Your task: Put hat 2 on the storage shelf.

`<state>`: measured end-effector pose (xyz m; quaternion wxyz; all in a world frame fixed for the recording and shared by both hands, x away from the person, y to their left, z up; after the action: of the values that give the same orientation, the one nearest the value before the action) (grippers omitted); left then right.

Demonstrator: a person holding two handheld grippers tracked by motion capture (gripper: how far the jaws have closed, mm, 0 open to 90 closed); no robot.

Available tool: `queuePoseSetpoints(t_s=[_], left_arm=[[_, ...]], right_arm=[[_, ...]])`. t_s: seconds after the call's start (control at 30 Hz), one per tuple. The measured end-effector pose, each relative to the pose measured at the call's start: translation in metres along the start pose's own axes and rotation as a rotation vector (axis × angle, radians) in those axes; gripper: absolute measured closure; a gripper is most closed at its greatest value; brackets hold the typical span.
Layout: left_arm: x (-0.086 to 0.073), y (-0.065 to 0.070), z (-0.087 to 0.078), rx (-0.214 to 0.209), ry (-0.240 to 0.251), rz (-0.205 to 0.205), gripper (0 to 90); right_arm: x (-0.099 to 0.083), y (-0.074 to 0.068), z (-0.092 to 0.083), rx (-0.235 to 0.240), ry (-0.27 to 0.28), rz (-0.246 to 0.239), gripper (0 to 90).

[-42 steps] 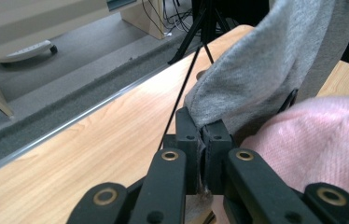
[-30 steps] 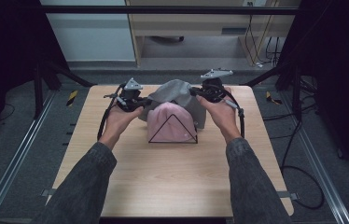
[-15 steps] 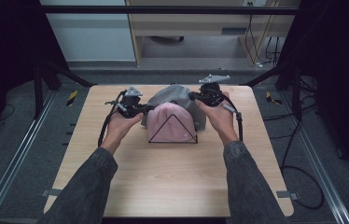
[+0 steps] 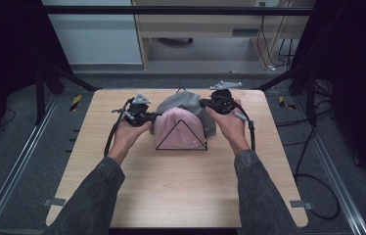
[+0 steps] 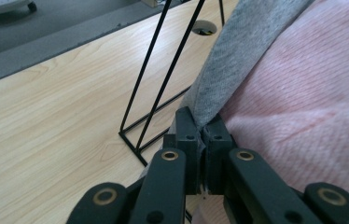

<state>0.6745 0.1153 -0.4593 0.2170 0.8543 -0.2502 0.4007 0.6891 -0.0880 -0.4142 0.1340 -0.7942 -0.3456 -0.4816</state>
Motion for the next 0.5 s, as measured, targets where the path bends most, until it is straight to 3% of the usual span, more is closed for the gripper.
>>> queuePoseSetpoints(t_s=[0.27, 0.5], left_arm=[[-0.004, -0.002, 0.002, -0.004, -0.006, -0.007, 86.9], [-0.007, -0.003, 0.003, 0.005, -0.013, -0.001, 84.0]], right_arm=[[-0.003, 0.000, -0.001, 0.000, -0.006, 0.010, 76.1], [-0.005, 0.003, -0.011, -0.023, -0.007, 0.028, 56.3]])
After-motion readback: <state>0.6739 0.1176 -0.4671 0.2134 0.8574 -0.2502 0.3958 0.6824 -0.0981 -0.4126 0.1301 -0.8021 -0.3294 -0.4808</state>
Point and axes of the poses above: each handheld gripper's, and its own axes: z roughly forward along the jaws, x roughly out of its top, y roughly to its right, the point moved 9 cm from there along z, roughly forward along the jaws, and after that the axes turned 10 degrees about -z, right-handed, at the moved point
